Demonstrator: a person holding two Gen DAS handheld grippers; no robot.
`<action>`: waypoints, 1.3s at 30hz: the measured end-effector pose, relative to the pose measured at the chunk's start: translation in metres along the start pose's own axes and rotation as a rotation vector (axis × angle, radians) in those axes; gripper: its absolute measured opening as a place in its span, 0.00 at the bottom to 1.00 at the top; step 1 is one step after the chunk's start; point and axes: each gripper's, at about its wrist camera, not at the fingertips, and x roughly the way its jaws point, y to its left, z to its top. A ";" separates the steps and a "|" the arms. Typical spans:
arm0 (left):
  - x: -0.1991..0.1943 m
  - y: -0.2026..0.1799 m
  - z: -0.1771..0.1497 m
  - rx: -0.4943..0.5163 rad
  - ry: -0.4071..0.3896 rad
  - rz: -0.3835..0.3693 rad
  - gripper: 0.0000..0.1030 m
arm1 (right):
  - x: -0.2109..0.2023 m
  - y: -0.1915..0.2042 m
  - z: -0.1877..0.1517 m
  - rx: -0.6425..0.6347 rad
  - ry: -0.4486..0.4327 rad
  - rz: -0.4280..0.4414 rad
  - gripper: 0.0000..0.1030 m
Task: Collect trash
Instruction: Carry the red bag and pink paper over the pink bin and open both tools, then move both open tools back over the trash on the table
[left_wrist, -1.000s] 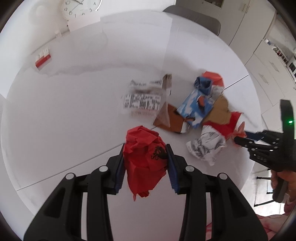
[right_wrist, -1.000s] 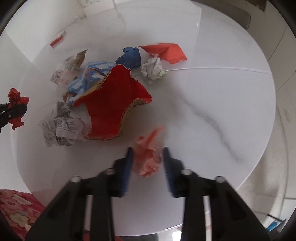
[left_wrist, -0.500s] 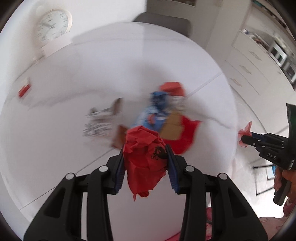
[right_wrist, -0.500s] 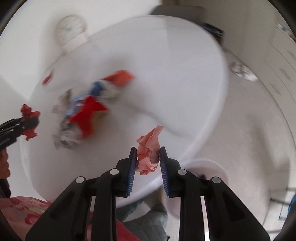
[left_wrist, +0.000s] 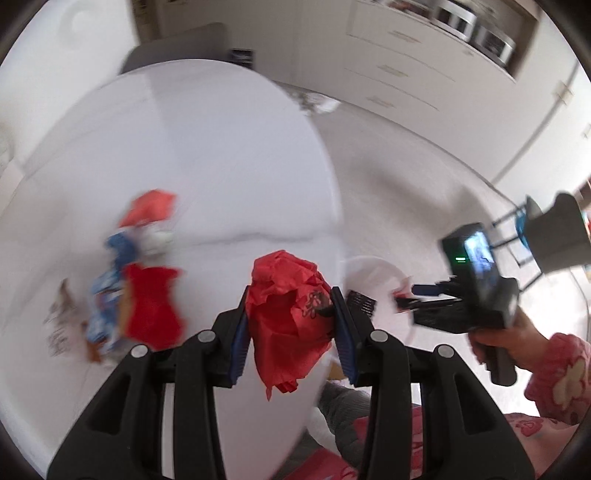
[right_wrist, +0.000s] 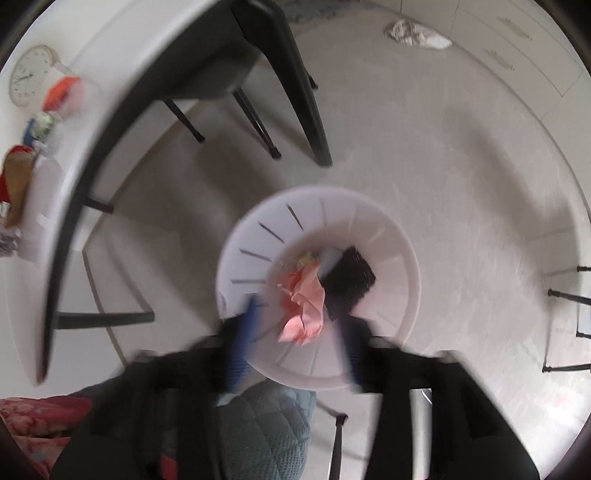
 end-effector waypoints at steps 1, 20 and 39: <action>0.007 -0.011 0.003 0.014 0.017 -0.015 0.38 | 0.000 -0.002 -0.001 0.004 -0.005 -0.017 0.75; 0.122 -0.145 0.013 0.175 0.245 -0.193 0.58 | -0.072 -0.110 -0.039 0.235 -0.138 -0.072 0.93; 0.033 -0.090 0.033 0.044 0.035 -0.060 0.92 | -0.128 -0.080 -0.016 0.177 -0.261 -0.049 0.97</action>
